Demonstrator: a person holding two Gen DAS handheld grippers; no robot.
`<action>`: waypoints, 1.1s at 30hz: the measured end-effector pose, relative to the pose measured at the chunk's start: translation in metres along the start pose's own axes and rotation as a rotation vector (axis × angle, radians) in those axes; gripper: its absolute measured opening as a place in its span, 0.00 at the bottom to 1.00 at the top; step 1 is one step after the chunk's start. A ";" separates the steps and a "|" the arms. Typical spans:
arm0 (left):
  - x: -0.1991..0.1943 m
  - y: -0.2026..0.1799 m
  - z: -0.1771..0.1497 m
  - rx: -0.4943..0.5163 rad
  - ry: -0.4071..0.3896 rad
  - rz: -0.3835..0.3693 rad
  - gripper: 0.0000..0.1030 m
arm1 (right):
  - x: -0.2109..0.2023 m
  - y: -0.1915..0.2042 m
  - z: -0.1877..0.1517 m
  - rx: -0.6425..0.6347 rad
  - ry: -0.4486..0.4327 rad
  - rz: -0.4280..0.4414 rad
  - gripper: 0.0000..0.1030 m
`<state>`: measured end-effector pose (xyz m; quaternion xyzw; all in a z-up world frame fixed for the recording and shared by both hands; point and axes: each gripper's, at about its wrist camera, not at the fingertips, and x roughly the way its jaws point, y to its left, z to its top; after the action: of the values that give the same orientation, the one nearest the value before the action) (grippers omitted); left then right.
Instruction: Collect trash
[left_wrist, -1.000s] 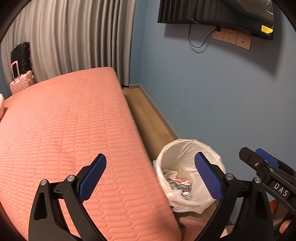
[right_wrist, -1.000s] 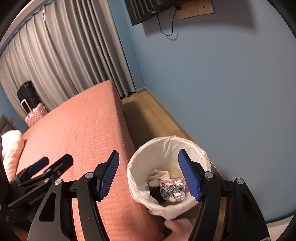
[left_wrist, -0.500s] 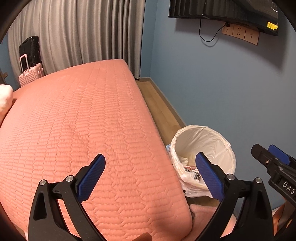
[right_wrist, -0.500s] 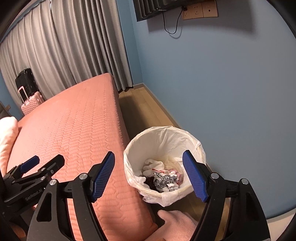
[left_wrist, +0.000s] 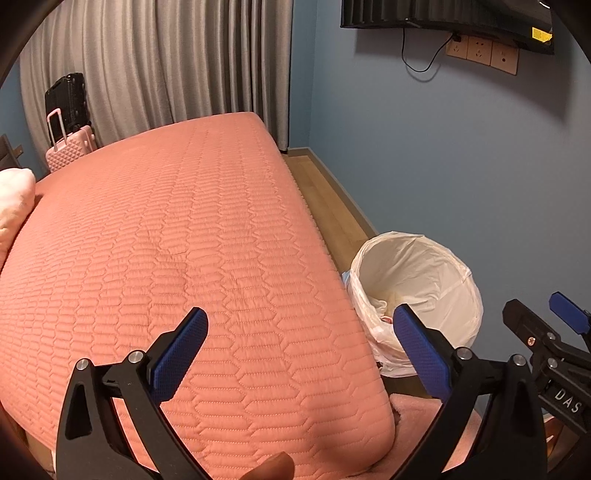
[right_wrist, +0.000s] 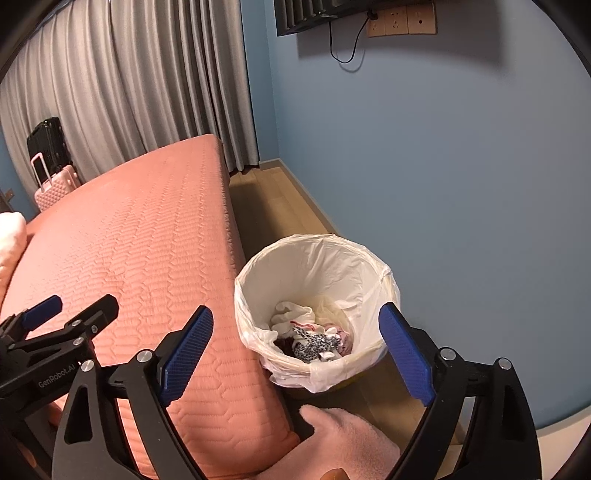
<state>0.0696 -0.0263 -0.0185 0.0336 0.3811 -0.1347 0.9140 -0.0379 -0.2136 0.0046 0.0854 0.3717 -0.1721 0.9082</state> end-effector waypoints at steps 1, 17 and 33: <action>0.001 0.000 -0.001 -0.003 0.003 0.002 0.93 | 0.001 -0.001 -0.002 0.003 0.002 -0.004 0.95; 0.007 -0.010 -0.014 0.014 0.040 0.013 0.93 | 0.009 -0.004 -0.017 -0.009 0.035 -0.025 0.94; 0.013 -0.024 -0.023 0.030 0.062 0.022 0.93 | 0.015 -0.012 -0.025 -0.010 0.045 -0.043 0.94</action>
<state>0.0565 -0.0481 -0.0429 0.0558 0.4070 -0.1292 0.9025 -0.0490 -0.2216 -0.0245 0.0768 0.3946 -0.1877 0.8962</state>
